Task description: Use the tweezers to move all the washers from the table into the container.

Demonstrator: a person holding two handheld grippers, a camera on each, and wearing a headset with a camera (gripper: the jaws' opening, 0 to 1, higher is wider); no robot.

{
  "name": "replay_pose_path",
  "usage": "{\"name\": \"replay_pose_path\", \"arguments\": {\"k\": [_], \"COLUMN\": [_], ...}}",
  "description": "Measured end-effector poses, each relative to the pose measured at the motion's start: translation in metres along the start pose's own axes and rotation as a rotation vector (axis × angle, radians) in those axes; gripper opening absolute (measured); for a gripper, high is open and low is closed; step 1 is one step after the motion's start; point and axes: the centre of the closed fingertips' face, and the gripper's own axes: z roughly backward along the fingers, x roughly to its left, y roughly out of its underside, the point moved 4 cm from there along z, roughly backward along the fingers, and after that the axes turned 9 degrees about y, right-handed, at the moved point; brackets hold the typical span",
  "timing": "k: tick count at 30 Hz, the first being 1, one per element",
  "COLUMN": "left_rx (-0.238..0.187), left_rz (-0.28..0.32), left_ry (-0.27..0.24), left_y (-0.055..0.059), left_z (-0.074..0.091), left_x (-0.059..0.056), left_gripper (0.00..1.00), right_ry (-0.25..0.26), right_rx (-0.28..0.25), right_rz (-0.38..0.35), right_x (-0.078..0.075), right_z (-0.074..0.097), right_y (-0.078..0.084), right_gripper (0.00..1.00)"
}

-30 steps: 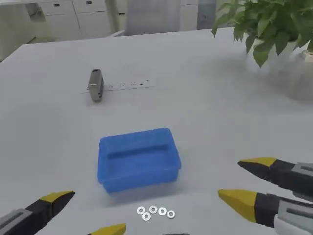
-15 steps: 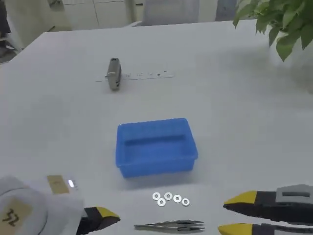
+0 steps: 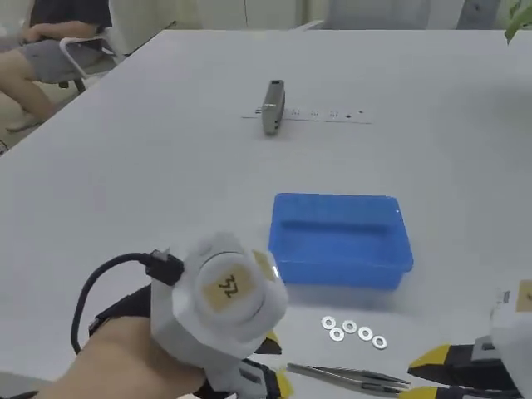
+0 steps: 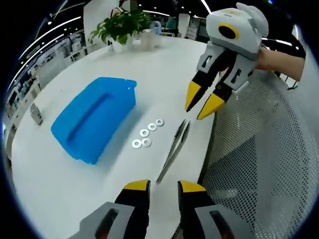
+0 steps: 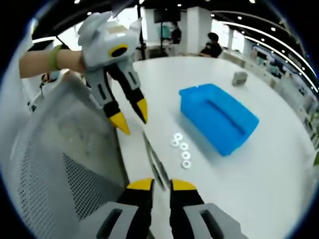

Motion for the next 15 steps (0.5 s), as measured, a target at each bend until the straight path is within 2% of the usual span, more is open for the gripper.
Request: {"name": "replay_pose_path", "arguments": {"k": [1, 6, 8, 9, 13, 15], "left_rx": [0.026, 0.144, 0.162, 0.157, 0.149, 0.147], "left_rz": [-0.033, -0.169, -0.191, -0.213, -0.211, -0.219], "left_ry": [-0.006, 0.019, 0.018, 0.014, 0.031, 0.041], "left_y": [-0.001, -0.002, 0.000, -0.001, -0.003, -0.002], "left_z": [-0.003, -0.014, -0.018, -0.016, -0.017, -0.017], "left_x": [0.005, 0.006, 0.007, 0.008, 0.006, 0.006], "left_gripper": [0.15, 0.06, 0.04, 0.01, 0.00, 0.00], "right_ry": [-0.003, -0.012, -0.030, -0.037, -0.097, -0.104], "right_rx": [0.005, 0.020, 0.028, 0.029, 0.023, 0.022], "right_rz": [-0.020, -0.028, -0.023, -0.013, 0.044, 0.069], "right_x": [-0.001, -0.005, -0.004, -0.004, 0.004, 0.007], "right_z": [0.000, 0.000, -0.001, -0.002, -0.011, -0.017], "right_y": [0.002, 0.009, 0.011, 0.011, 0.006, 0.003], "right_gripper": [0.08, 0.07, 0.07, 0.07, 0.09, 0.11]}}
